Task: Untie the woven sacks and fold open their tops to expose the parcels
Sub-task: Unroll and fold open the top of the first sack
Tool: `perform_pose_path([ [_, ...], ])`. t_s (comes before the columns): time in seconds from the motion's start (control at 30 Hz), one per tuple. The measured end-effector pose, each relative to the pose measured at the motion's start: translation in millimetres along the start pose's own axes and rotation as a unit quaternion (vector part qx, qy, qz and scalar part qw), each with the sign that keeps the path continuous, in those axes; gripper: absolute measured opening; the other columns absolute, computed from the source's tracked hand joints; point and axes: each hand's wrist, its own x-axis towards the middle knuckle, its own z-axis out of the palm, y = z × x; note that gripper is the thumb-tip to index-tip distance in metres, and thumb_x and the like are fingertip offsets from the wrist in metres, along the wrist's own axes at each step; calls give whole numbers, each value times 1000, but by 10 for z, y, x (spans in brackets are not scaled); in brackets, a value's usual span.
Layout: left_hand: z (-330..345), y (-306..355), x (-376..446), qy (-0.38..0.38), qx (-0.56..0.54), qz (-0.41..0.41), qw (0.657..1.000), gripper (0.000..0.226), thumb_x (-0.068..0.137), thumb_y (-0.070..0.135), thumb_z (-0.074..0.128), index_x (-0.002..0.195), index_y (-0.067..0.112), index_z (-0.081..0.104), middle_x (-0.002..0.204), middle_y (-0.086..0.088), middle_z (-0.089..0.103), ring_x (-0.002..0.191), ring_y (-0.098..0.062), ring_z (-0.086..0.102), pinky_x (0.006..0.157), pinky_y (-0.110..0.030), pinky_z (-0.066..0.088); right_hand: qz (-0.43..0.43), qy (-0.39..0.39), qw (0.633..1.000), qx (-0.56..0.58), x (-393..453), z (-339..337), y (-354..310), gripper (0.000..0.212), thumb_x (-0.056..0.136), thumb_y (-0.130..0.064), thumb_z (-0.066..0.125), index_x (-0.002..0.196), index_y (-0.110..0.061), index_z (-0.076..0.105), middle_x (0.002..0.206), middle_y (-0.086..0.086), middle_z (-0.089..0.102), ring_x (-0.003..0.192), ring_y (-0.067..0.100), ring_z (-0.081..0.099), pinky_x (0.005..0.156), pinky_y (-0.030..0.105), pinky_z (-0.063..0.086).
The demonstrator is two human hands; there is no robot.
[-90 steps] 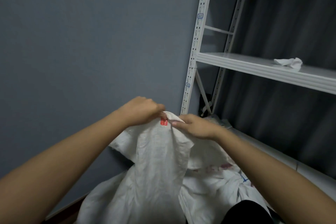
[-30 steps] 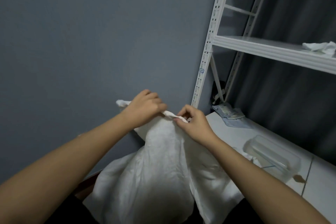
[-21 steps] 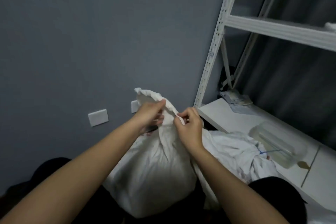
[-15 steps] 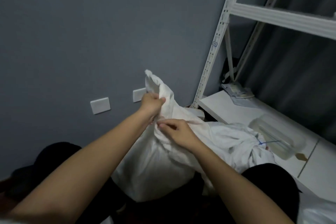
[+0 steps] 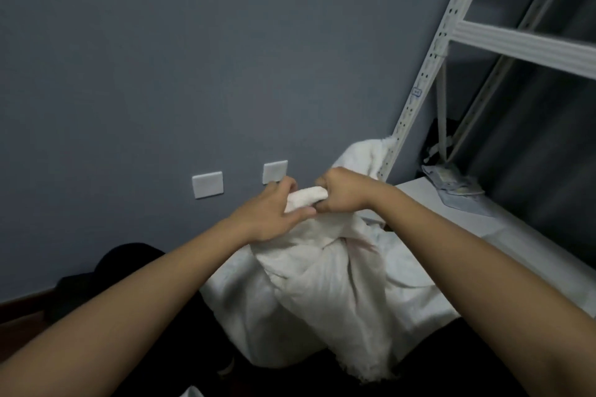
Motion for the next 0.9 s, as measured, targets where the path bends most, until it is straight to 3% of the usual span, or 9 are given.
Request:
perform_pose_path([
  [0.07,-36,-74,-17,49,26,48,997,33,97,48,37,106,18,47,95,4,46,91,-23,54,75,-35,40,4,-16,998,58,-50,-101,16,24,79,-29,73,74,-19,51,69,-6,51,67,15,49,58,30,36],
  [0.17,-85,-139,21,67,22,58,996,25,101,31,38,104,13,56,96,0,48,98,-22,46,78,-28,31,2,39,996,-75,-109,-86,28,17,83,-25,63,77,-20,47,78,-1,58,76,20,53,62,31,36],
  [0.3,-10,80,93,65,-108,14,992,12,94,9,42,88,16,49,91,-2,53,86,-19,50,66,-27,33,13,24,989,144,-139,-1,-50,24,81,-20,71,67,-23,51,63,-9,52,56,6,47,53,22,35],
  [0.4,-205,141,139,9,-238,-56,970,24,95,15,38,79,15,56,83,-1,56,81,-19,51,67,-29,36,18,49,997,63,-166,-105,14,25,80,-31,72,70,-22,50,70,-7,54,70,12,54,56,27,36],
  [0.47,-316,164,100,-24,-162,-26,986,39,102,34,29,90,13,59,91,3,57,87,-16,51,73,-29,36,38,72,997,5,-171,-138,22,26,81,-32,69,69,-20,50,68,-4,52,74,19,55,56,29,34],
  [0.6,-332,81,49,-33,4,49,998,56,84,71,36,93,23,63,85,7,65,81,-11,60,77,-36,50,32,5,992,120,-222,-286,40,26,74,-33,79,77,-18,58,67,-7,54,61,11,49,55,27,36],
  [0.7,-341,-44,91,-9,33,29,999,51,89,63,39,90,16,59,92,1,61,87,-18,58,80,-38,48,41,33,998,34,-222,-325,47,23,77,-34,75,80,-16,60,71,-3,57,69,16,53,56,28,36],
  [0.77,-305,-1,67,41,44,73,996,37,94,49,45,93,13,48,90,-1,53,83,-19,53,72,-33,42,39,24,994,101,-205,-258,-1,16,78,-27,74,79,-17,62,70,-3,58,67,15,54,55,26,37],
  [0.9,-333,29,-13,12,-128,78,989,27,100,35,40,87,14,52,79,5,53,75,-8,50,67,-15,37,33,34,988,150,-240,-371,44,26,74,-32,79,75,-15,59,68,-4,56,62,12,52,58,28,38],
])
